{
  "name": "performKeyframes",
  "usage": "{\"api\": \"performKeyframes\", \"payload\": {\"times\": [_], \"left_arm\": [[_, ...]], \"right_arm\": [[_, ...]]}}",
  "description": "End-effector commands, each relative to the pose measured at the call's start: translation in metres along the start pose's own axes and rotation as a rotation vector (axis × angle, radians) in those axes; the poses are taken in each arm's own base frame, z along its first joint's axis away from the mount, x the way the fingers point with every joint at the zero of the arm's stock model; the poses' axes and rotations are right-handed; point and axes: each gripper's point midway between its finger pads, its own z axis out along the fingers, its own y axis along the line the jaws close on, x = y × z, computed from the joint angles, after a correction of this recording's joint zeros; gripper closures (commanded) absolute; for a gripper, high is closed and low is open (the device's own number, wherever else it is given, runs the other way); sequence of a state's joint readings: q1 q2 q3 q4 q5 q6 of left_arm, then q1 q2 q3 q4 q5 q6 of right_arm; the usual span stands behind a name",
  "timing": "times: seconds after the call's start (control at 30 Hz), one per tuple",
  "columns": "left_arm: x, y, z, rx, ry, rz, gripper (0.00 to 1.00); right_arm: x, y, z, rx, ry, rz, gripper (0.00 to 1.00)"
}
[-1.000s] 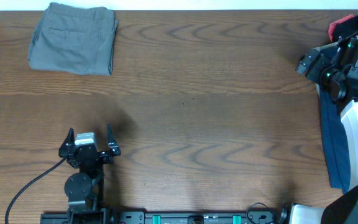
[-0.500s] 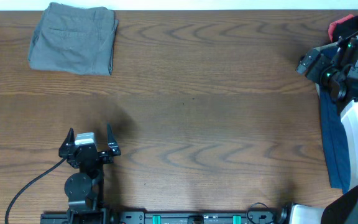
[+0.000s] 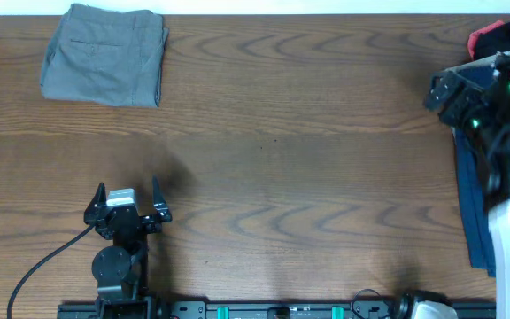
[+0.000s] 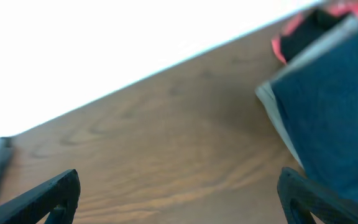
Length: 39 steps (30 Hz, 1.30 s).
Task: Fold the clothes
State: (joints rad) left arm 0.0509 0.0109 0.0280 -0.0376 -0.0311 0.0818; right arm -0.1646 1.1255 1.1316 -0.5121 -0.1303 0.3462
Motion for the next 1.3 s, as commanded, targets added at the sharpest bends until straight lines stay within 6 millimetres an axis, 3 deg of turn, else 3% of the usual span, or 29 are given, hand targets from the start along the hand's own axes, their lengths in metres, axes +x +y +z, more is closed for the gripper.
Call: {"api": "performKeyframes", "payload": {"times": [0.0, 0.23, 0.43, 0.67, 0.8, 1.07, 1.27], "left_arm": [[0.017, 0.006, 0.001, -0.034, 0.045, -0.001, 0.02], [0.017, 0.006, 0.001, -0.034, 0.045, -0.001, 0.02], [0.017, 0.006, 0.001, -0.034, 0.045, -0.001, 0.02], [0.017, 0.006, 0.001, -0.034, 0.045, -0.001, 0.02], [0.017, 0.006, 0.001, -0.034, 0.045, -0.001, 0.02], [0.017, 0.006, 0.001, -0.034, 0.045, -0.001, 0.02], [0.017, 0.006, 0.001, -0.034, 0.045, -0.001, 0.02]], "right_arm": [[0.007, 0.017, -0.03, -0.056, -0.048, -0.047, 0.01], [0.031, 0.038, -0.089, -0.174, -0.152, -0.094, 0.01], [0.064, 0.024, -0.107, -0.185, -0.2, -0.109, 0.01], [0.13, 0.0, -0.092, -0.204, -0.169, -0.114, 0.01], [0.158, 0.0, -0.078, -0.279, -0.191, -0.124, 0.01], [0.184, 0.0, -0.052, -0.379, -0.317, -0.164, 0.01], [0.188, -0.004, -0.044, -0.37, -0.351, -0.206, 0.01]]}}
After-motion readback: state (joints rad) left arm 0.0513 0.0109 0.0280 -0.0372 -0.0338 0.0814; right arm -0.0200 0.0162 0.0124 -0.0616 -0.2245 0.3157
